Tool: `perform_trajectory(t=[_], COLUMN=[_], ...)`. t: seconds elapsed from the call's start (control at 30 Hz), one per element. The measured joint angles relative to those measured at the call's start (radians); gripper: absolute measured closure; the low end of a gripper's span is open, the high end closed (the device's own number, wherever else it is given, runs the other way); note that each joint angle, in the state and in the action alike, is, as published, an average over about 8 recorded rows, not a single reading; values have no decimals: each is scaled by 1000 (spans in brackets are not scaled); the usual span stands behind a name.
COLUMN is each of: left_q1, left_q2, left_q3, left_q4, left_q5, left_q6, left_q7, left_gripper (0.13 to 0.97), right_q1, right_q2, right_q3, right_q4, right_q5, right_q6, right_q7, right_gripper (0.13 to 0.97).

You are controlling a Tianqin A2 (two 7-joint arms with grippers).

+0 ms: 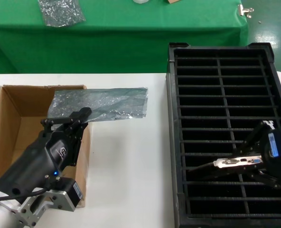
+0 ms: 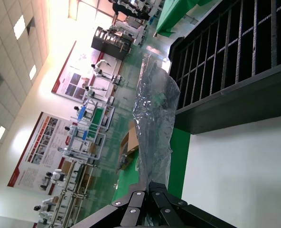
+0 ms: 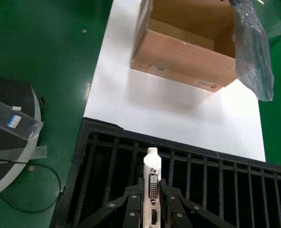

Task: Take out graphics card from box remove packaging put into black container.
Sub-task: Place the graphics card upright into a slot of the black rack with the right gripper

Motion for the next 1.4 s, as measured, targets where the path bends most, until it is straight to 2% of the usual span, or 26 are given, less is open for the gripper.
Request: perform_trajectory(t=[0.57, 1.4], left_q1=[0, 0], left_q2=[0, 0], left_q3=[0, 0], left_q4=[0, 0], left_q5=[0, 0], left_q6=[0, 0], left_q7=[0, 0], left_gripper=[958, 958], right_q1=[20, 45], right_q2=[-52, -119], right_q3=[-21, -79], right_q4=[-104, -177], right_q5=[-56, -151], right_q6=[-9, -8], right_q7=[38, -42], right_gripper=[906, 906])
